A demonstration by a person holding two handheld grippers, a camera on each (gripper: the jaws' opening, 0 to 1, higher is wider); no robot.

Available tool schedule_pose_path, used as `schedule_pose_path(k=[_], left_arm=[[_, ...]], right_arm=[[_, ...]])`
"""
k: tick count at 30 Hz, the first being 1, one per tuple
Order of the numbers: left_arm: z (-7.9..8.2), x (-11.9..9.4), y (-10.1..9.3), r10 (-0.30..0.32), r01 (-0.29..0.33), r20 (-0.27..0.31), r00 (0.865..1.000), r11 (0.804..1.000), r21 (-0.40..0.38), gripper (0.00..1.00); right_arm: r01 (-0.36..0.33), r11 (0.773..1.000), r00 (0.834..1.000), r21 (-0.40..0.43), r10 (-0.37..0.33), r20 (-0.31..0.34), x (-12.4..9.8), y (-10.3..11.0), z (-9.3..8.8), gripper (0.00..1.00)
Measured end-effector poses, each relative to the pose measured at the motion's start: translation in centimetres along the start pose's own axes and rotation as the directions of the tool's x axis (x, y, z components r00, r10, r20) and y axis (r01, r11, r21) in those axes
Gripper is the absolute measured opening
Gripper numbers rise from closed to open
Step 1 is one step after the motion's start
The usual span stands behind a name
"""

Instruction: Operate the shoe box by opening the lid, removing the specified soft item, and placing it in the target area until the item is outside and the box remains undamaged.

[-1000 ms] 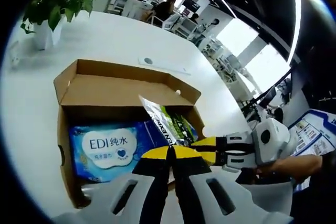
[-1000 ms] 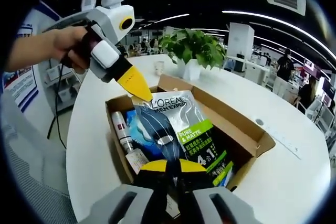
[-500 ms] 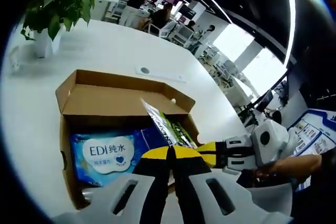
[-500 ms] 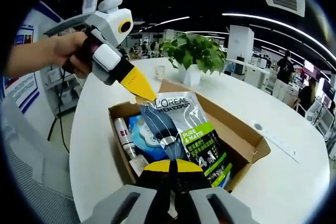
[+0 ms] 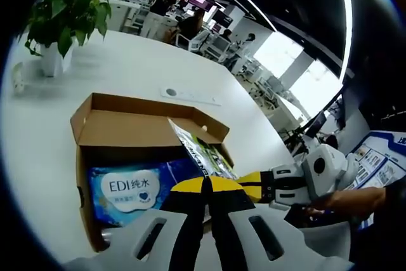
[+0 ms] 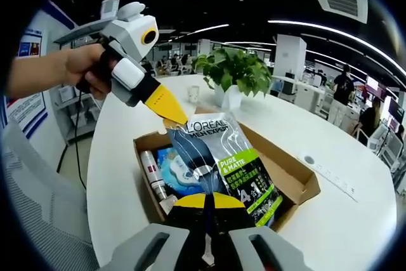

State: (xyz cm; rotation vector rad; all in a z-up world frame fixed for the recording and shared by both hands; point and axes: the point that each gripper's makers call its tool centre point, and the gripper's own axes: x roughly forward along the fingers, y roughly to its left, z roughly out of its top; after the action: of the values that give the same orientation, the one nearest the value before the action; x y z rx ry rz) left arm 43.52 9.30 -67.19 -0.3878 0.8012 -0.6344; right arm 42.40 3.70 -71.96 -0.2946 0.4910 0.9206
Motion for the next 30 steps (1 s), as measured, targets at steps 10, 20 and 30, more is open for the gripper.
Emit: schedule_pose_path(k=[10, 20, 30], left_arm=[[1.0, 0.4, -1.6, -0.023, 0.022, 0.012, 1.000, 0.999, 0.032, 0.00], [1.4, 1.9, -3.5, -0.049, 0.049, 0.008, 0.999, 0.997, 0.052, 0.00], [1.3, 3.4, -5.1, -0.071, 0.071, 0.001, 0.997, 0.996, 0.062, 0.00]], right_arm=[[0.028, 0.999, 0.999, -0.021, -0.028, 0.016, -1.5, -1.1, 0.5, 0.00], [0.066, 0.997, 0.998, -0.028, -0.066, 0.013, -3.2, -2.5, -0.1, 0.00], [0.103, 0.994, 0.995, -0.023, -0.103, 0.010, -4.7, -3.9, -1.0, 0.00]])
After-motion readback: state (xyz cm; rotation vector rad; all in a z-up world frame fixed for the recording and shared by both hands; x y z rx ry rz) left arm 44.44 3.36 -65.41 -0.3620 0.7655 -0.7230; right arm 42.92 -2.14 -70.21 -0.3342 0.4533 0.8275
